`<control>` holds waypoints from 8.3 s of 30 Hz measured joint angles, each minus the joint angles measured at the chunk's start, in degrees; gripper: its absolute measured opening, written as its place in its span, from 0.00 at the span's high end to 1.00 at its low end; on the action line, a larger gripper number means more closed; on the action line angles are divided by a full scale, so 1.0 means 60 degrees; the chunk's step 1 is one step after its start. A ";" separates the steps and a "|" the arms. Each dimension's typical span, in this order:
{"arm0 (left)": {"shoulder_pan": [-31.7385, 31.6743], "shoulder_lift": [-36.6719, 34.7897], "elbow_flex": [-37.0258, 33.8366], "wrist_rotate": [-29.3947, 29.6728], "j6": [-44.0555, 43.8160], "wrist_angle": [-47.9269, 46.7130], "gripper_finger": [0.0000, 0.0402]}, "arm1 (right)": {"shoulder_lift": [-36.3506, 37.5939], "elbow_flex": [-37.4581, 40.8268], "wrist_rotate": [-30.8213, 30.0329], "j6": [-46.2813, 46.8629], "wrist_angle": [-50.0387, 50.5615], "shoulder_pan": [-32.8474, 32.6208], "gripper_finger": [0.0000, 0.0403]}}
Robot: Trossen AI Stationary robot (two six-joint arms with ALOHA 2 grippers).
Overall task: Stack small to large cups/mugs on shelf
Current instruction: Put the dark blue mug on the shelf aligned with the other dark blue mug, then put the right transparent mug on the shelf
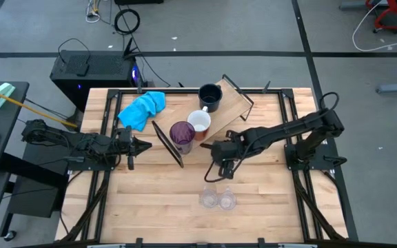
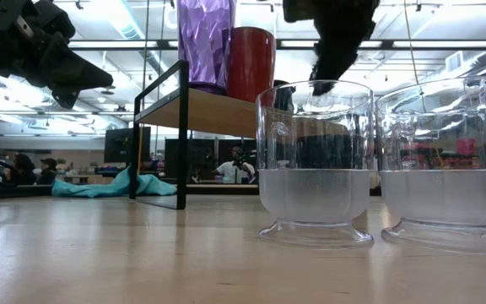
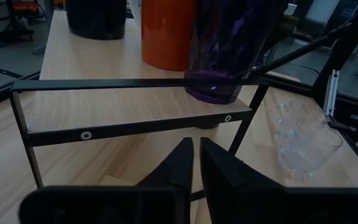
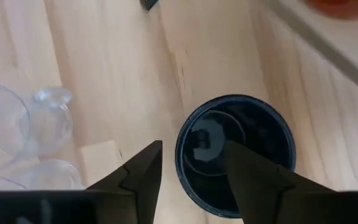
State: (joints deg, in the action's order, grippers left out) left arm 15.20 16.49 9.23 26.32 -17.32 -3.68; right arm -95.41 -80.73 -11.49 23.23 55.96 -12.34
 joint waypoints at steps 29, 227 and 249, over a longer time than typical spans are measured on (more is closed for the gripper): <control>-0.0001 -0.0001 0.0000 0.0001 0.0000 -0.0004 0.93 | -0.0766 0.1938 0.0609 -0.0784 -0.1111 -0.0138 0.56; 0.0000 -0.0003 0.0004 -0.0001 -0.0004 -0.0004 0.91 | 0.1307 -0.1770 -0.0684 -0.2914 0.4168 0.2625 0.48; -0.0001 -0.0003 0.0003 0.0000 0.0000 -0.0004 0.91 | 0.1307 -0.0783 -0.1131 -0.3837 0.2928 0.2994 0.48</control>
State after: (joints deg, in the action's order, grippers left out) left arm 15.20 16.47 9.25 26.32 -17.32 -3.70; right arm -87.57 -85.43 -18.28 0.21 73.53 5.63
